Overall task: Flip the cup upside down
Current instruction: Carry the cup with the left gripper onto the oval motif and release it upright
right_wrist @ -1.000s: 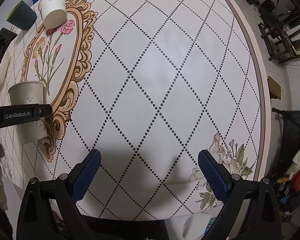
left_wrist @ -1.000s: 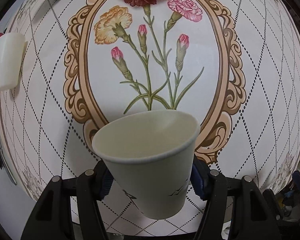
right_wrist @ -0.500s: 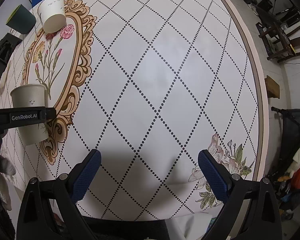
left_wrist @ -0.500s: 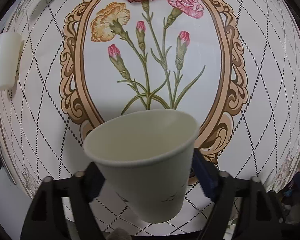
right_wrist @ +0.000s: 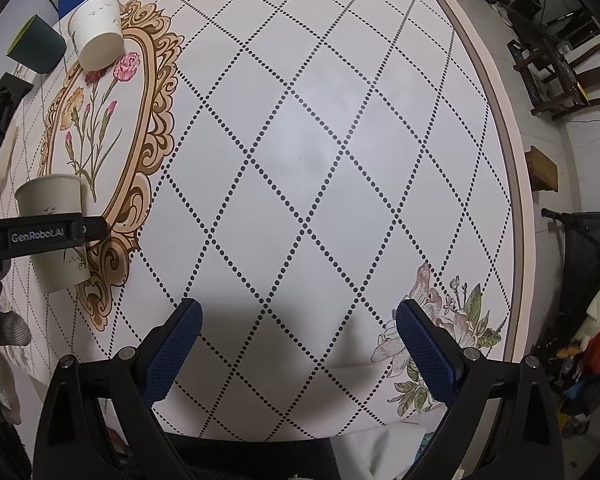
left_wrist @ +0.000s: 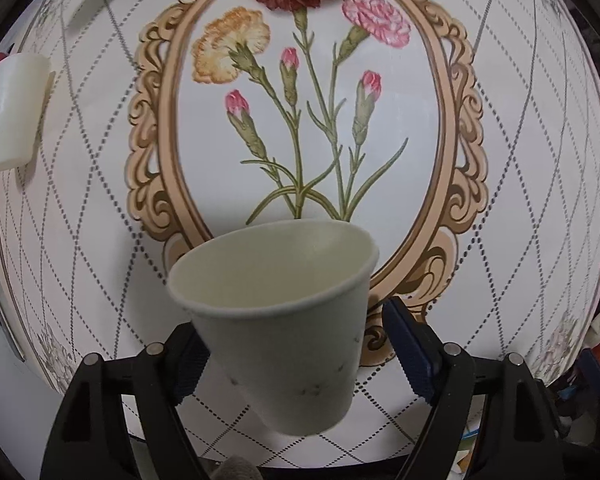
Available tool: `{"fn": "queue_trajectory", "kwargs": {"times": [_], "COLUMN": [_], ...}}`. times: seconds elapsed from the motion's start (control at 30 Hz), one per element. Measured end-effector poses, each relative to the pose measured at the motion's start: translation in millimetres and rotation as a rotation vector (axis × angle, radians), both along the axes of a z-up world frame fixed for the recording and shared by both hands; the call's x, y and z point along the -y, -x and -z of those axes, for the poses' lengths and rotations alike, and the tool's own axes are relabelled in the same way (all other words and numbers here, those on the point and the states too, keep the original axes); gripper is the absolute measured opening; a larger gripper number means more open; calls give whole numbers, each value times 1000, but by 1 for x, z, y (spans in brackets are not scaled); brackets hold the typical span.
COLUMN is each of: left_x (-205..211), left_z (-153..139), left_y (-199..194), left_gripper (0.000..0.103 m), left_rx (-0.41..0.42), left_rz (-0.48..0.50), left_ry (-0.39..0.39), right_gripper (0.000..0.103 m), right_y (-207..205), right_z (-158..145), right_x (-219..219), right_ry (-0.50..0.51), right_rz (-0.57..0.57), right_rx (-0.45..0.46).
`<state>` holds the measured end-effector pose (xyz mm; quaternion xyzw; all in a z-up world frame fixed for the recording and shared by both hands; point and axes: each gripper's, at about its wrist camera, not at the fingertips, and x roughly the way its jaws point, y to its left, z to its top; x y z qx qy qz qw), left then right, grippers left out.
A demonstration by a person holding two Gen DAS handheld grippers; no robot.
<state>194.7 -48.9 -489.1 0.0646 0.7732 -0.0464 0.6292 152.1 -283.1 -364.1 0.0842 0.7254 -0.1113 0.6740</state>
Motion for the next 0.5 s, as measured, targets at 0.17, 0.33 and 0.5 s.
{"fn": "queue_trajectory", "kwargs": {"times": [0.17, 0.33, 0.5], "left_x": [-18, -44, -48], "left_z": [-46, -118, -204], "left_y": [-7, 25, 26], "left_gripper": [80, 80, 80], "left_rx": [67, 196, 259], "left_rz": [-36, -71, -179], "left_ry": [43, 38, -20], "right_gripper": [100, 100, 100], "right_y": [-2, 0, 8], "right_z": [-7, -33, -64], "right_x": [-3, -18, -48], "right_ry": [-7, -28, -83], "right_rz": [1, -32, -82], "right_rx": [16, 75, 146]}}
